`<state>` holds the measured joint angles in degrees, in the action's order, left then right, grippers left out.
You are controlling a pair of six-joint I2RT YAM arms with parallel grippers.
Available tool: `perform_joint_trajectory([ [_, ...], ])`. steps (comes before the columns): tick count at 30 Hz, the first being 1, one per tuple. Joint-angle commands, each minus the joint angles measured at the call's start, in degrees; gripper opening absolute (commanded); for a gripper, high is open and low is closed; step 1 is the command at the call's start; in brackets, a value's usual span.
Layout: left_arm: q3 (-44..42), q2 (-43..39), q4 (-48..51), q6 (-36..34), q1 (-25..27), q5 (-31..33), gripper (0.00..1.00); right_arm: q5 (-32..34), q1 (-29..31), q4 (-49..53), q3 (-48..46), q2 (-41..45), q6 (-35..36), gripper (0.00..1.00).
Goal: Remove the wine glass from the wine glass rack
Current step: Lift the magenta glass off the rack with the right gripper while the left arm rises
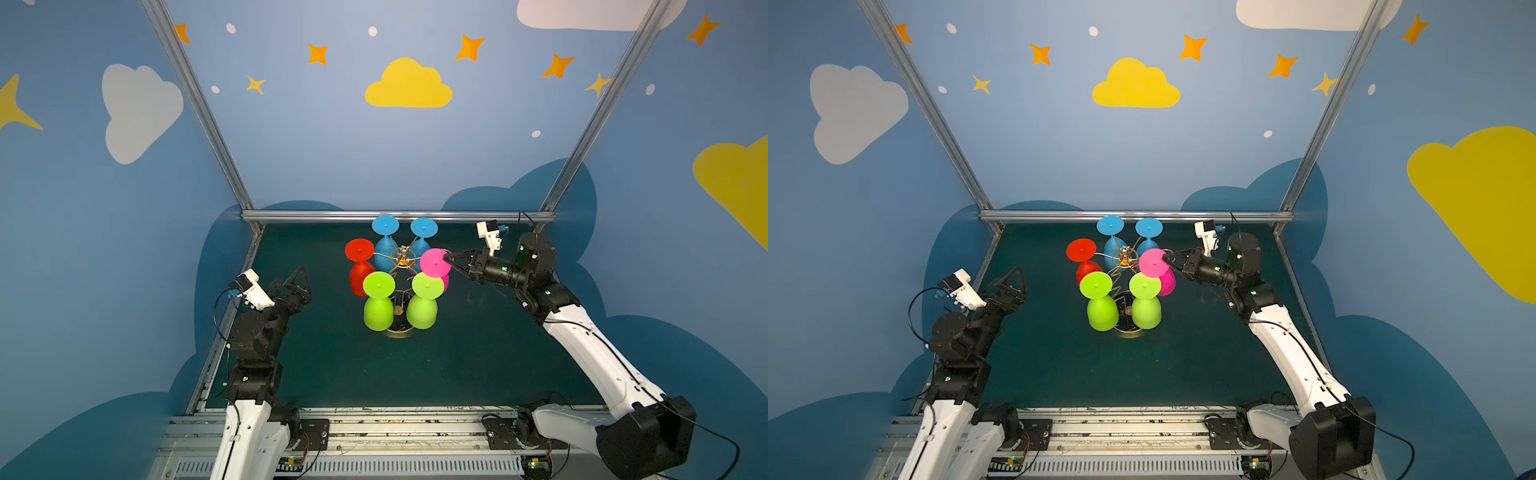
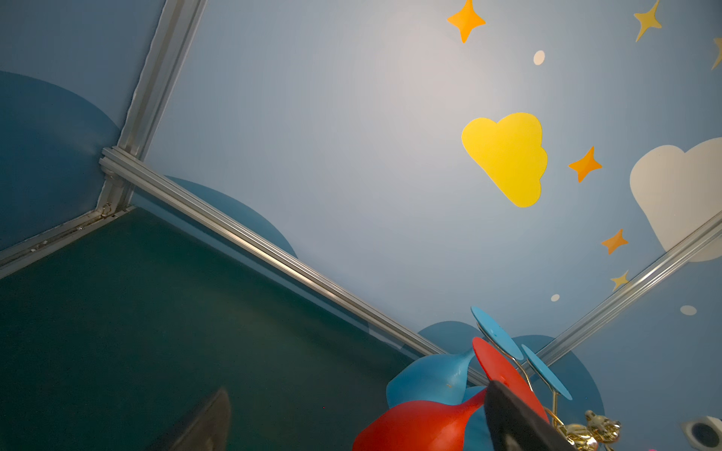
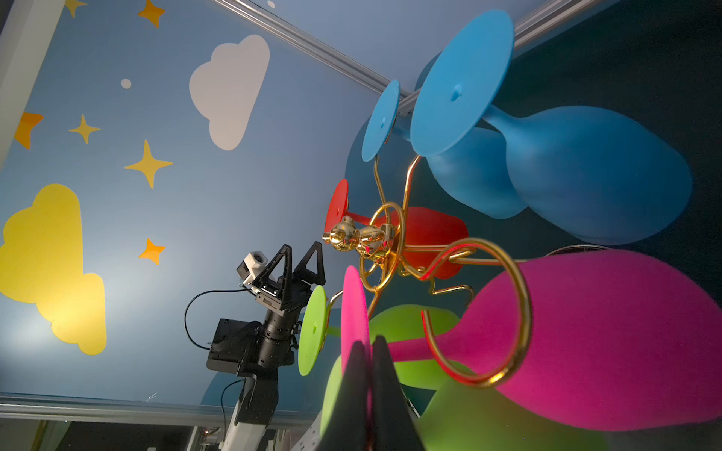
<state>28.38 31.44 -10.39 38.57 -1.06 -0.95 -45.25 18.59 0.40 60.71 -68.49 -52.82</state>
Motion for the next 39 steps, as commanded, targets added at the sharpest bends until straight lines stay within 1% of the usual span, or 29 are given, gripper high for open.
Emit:
perform_joint_trajectory([
  [1, -0.5, -0.2, -0.5, 0.3, -0.2, 0.6, 1.0, 0.7, 0.3, 2.1, -0.6, 2.0, 2.6, 0.0],
  [7, -0.3, -0.1, -0.5, 0.5, -0.3, 0.9, 1.0, 5.4, 0.2, 6.7, -1.9, 5.7, 5.7, 0.0],
  [12, 0.3, 0.4, -0.4, 0.6, -0.5, 1.0, 1.0, 8.1, -0.7, 6.9, -4.1, 8.8, 5.5, 0.0],
  [19, 1.6, 0.8, -0.4, 1.1, -0.6, 1.1, 1.0, 8.3, -4.0, 6.9, -7.4, 12.1, 4.5, 0.0],
  [22, 4.5, 2.4, 2.1, 0.0, -0.7, -0.7, 1.0, 8.3, -6.5, 8.5, -8.1, 14.2, 5.1, 0.0],
  [25, 8.8, 4.5, 5.8, -1.4, -0.8, -4.8, 0.99, 9.0, -8.5, 10.8, -8.1, 16.5, 6.7, 0.0],
  [29, 15.6, 8.3, 9.9, -3.4, -0.8, -12.0, 0.98, 11.7, -9.3, 14.1, -6.9, 19.1, 9.7, 0.0],
  [33, 20.9, 11.5, 10.0, -4.0, -0.8, -22.6, 0.94, 12.1, -9.7, 15.7, -4.4, 19.4, 12.5, 0.0],
  [39, 28.3, 17.2, 7.4, -1.6, -0.3, -37.4, 0.89, 12.7, -9.8, 17.7, 0.9, 18.8, 16.9, 0.0],
])
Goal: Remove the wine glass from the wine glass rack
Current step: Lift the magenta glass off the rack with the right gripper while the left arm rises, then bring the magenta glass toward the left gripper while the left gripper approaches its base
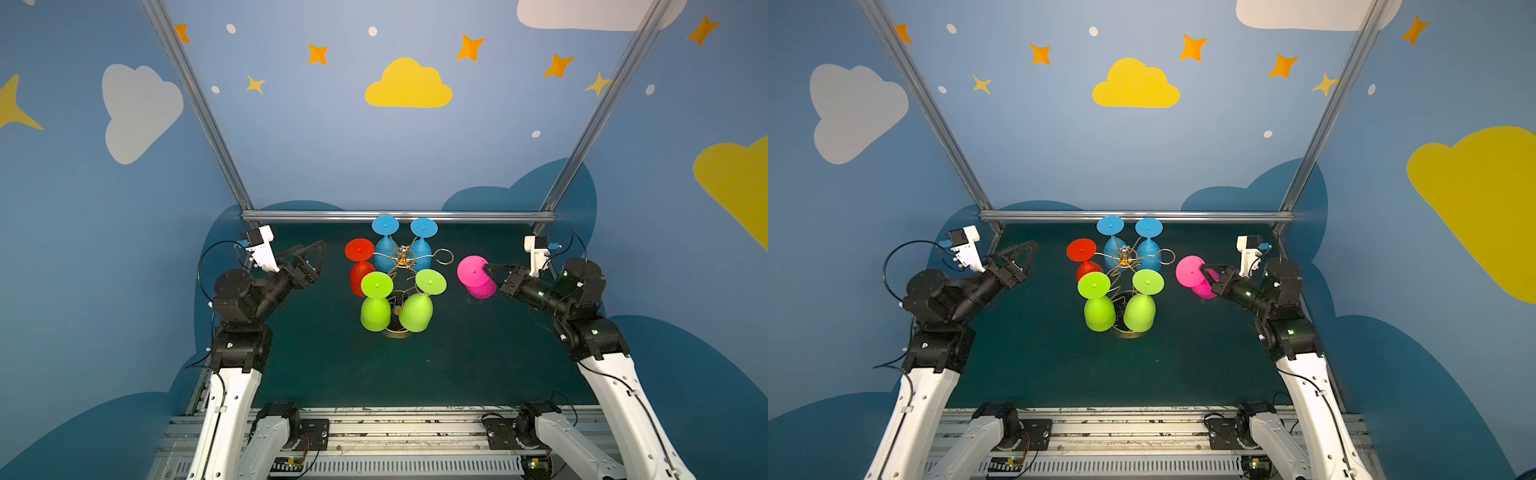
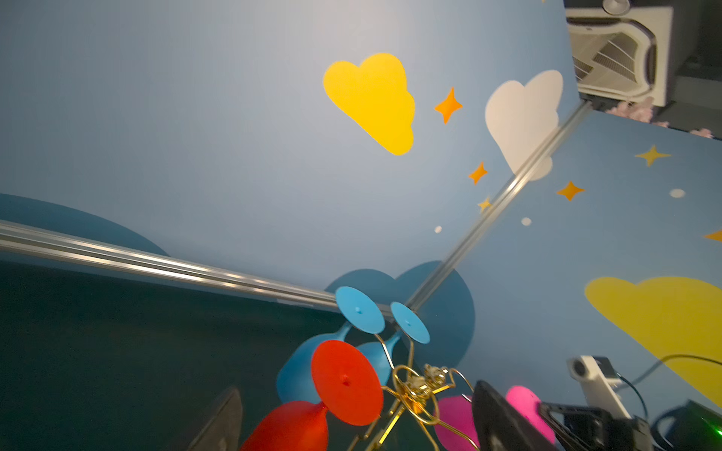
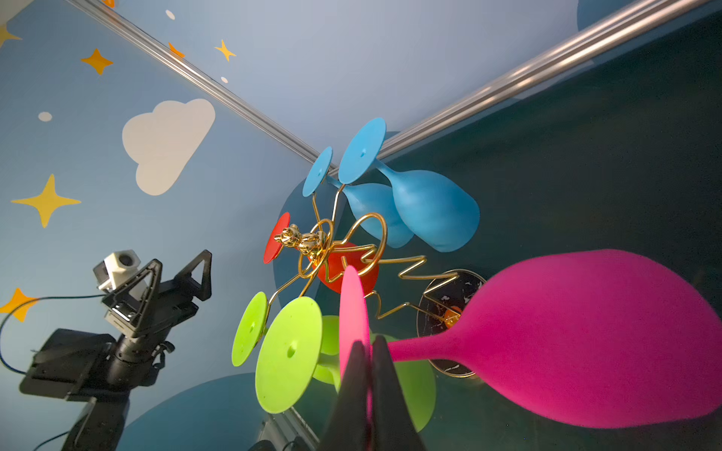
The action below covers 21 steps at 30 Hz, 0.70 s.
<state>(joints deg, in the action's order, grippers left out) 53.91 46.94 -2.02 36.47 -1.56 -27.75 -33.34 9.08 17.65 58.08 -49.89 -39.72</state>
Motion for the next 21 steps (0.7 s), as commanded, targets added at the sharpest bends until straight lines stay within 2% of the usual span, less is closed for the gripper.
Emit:
perform_joint_trajectory([
  [1, 3.9, 2.9, -1.8, 1.2, 0.6, -12.6, 0.88, 0.5, -0.3, 0.4, 4.2, 0.1, 4.4, 0.0],
  [6, 9.6, 7.9, -1.4, 0.2, 5.7, -18.0, 0.86, -1.0, -0.3, 0.2, 8.1, -1.0, 7.4, 0.0],
  [12, 16.6, 13.9, 1.6, -4.6, 16.1, -18.4, 0.81, -3.7, 0.0, 0.0, 12.9, -1.6, 10.2, 0.0],
  [16, 20.5, 18.6, -1.0, -3.4, 20.6, -20.1, 0.74, -7.7, 1.0, -1.1, 16.0, -2.8, 11.7, 0.0],
  [21, 25.9, 24.6, -1.4, -4.9, 25.5, -21.4, 0.71, -12.6, 3.0, -3.5, 19.5, -4.3, 12.8, 0.0],
])
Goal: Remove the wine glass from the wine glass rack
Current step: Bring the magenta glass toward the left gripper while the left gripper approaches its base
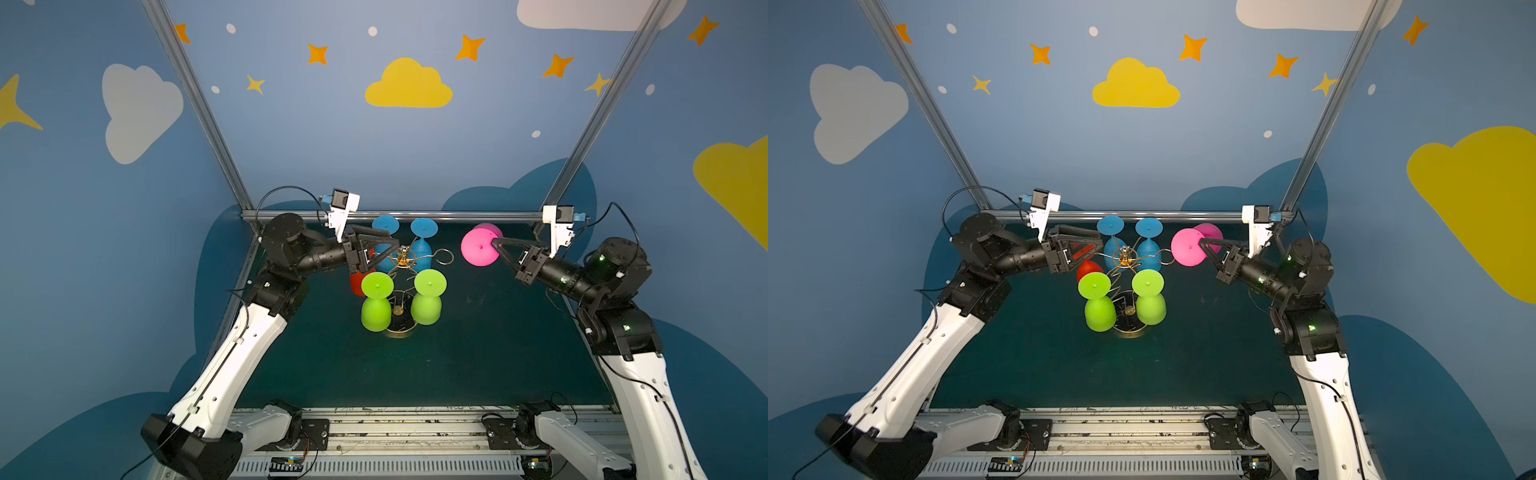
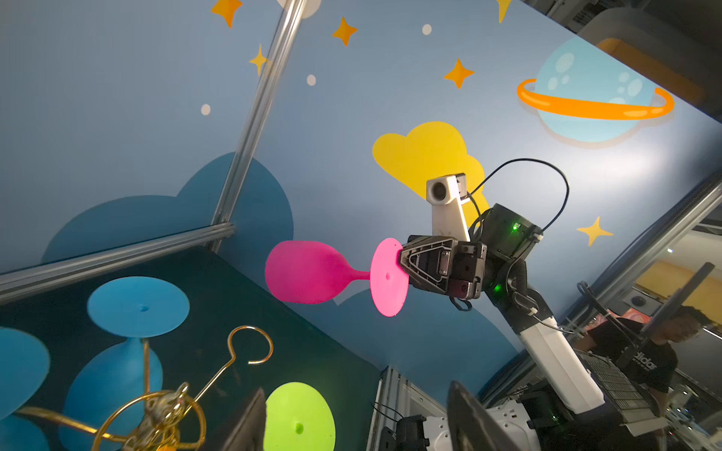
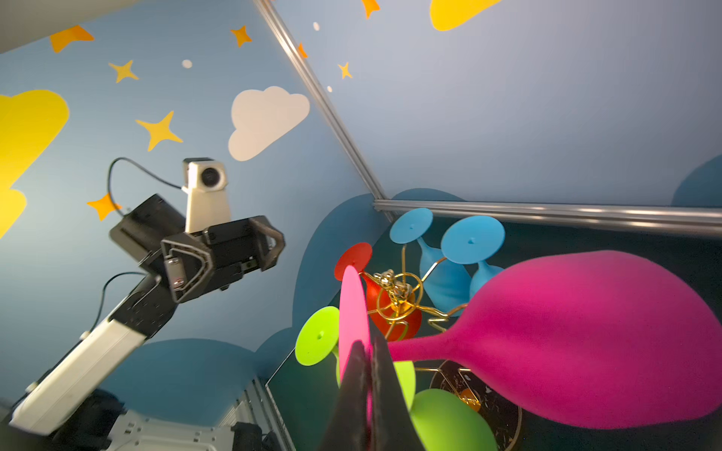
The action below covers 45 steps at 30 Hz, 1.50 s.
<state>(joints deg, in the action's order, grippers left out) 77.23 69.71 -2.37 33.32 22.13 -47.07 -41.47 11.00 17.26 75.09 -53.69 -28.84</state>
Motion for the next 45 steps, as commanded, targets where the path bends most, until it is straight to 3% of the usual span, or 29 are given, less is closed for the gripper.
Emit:
perform_joint_trajectory([
  [1, 3.3, 2.8, -1.4, -1.8, 2.4, -2.3, 0.71, -4.8, 1.7, -3.3, 3.2, -0.9, 2.2, 0.0],
  [12, 9.8, 12.1, -7.3, 1.6, 7.4, -5.1, 0.65, -3.2, 11.2, -4.6, 7.0, -6.1, 5.0, 0.0],
  [23, 10.6, 13.6, -8.9, 3.5, 9.3, -7.7, 0.55, 0.2, 15.6, -4.6, 9.0, -9.4, 7.0, 0.0],
  [30, 10.2, 10.4, -3.8, -1.1, 8.6, -3.5, 0.65, 0.7, 15.7, -4.7, 8.9, -8.3, 6.7, 0.0],
  [35, 9.3, 8.3, -5.0, 0.5, 5.7, -2.0, 0.67, 3.1, 15.7, -3.0, 8.3, -5.9, 7.6, 0.0],
  [41, 6.8, 6.6, -10.6, 4.0, 4.0, -4.9, 0.67, 6.5, 15.7, -3.7, 6.6, -4.2, 8.5, 0.0],
  [45, 6.6, 7.5, -13.6, 6.0, 4.1, -7.8, 0.67, 5.2, 15.7, -4.3, 8.2, -6.5, 8.4, 0.0],
])
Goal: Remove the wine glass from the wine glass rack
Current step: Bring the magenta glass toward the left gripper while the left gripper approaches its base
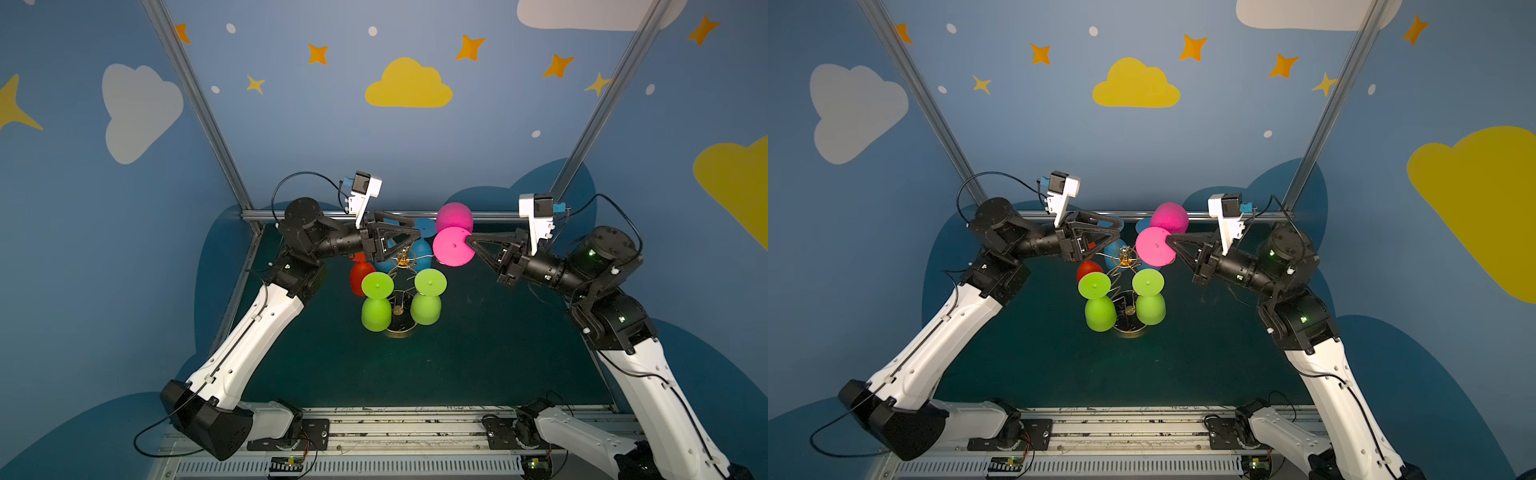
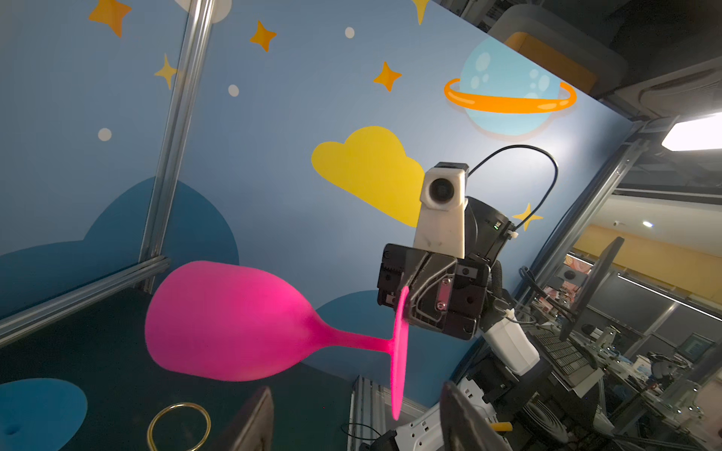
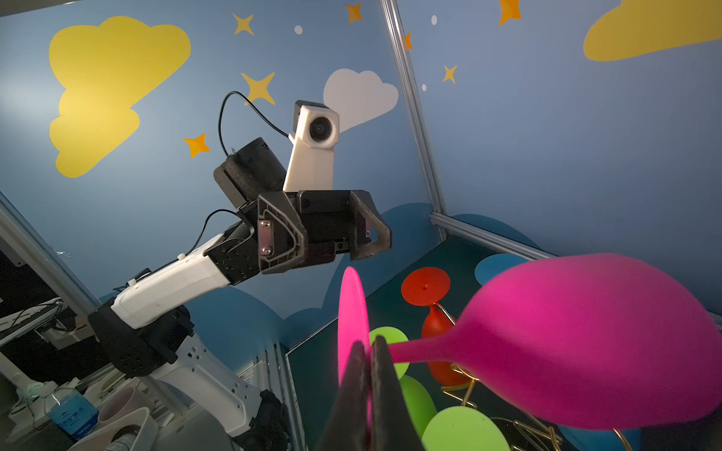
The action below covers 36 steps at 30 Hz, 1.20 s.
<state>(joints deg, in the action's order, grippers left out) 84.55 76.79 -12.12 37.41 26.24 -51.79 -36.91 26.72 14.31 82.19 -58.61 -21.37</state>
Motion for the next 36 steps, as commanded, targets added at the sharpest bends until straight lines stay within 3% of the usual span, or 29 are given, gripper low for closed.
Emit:
perform_joint_trajectory([
  [1, -0.7, 0.6, -4.2, 2.3, 0.0, -3.4, 0.67, 0.0, 0.0, -1.7, 1.7, -2.3, 0.7, 0.0],
  [20, -1.0, 4.6, -3.8, 2.8, 1.4, -2.5, 0.65, -3.0, 1.9, -5.7, 4.8, -8.4, -1.0, 0.0],
  [36, -1.4, 4.3, -6.8, 6.5, 1.9, -2.4, 0.11, -1.6, 3.0, -5.3, 4.6, -9.2, -0.8, 0.0],
])
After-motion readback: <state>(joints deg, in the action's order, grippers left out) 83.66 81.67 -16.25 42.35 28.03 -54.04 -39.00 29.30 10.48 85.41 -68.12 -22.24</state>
